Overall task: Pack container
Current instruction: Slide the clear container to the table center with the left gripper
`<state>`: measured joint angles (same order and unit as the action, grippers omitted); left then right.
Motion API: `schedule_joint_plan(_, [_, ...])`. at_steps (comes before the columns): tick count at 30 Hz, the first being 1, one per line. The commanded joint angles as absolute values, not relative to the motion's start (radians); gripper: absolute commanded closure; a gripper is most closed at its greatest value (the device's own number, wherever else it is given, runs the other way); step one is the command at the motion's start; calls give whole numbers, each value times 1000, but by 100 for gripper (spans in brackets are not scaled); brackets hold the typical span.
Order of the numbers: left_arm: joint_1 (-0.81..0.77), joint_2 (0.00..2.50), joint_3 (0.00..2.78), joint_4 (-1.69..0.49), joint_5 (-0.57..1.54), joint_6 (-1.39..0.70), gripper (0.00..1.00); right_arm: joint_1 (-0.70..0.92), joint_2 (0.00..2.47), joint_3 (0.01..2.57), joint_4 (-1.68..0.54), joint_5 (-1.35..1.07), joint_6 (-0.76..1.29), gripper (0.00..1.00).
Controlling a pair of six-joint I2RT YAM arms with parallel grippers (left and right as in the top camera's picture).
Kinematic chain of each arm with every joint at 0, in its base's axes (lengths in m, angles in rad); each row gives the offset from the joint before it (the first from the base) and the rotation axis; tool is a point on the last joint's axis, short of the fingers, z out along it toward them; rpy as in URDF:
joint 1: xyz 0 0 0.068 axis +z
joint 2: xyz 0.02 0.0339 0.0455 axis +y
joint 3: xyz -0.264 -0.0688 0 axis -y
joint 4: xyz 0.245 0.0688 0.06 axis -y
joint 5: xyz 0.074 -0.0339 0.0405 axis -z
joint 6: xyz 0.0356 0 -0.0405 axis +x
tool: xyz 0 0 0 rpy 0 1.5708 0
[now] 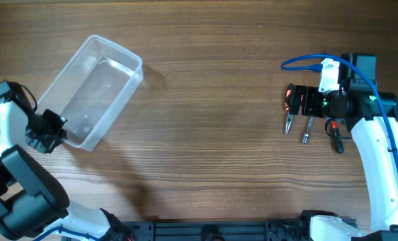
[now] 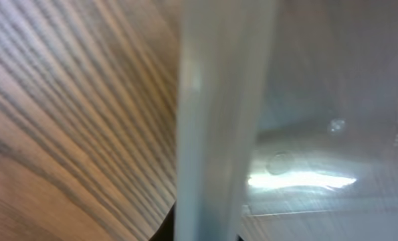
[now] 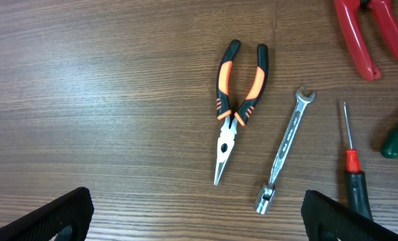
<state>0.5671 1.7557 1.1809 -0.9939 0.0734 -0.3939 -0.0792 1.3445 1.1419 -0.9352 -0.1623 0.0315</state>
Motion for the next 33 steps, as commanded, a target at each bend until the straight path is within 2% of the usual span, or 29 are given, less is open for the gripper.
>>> schedule_joint_plan(1, [462,1681,1239,-1002,101,-292,96,-76,1350,1166,-925,-145,30,0])
schedule_joint_plan(9, [37,1571,1264,-1002,96,-186,96,-76,1346,1166,-898,-144,60,0])
schedule_joint_plan(16, [-228,1621,1262,-998,70,-194,96,-76,1346,1166,-909,-145,59,0])
schedule_joint_plan(20, [-294,1676,1262,-966,70,-196,96,-76,1346,1166,-920,-145,59,0])
schedule_joint_plan(30, [-295,1800,1262,-908,69,-210,94,-76,1346,1166,-951,-145,52,0])
schedule_joint_plan(31, [-295,1806,1262,-905,63,-210,93,-76,1346,1166,-955,-145,52,0])
schedule_joint_plan(33, [-294,1813,1262,-907,58,-210,76,-76,1346,1166,-958,-145,52,0])
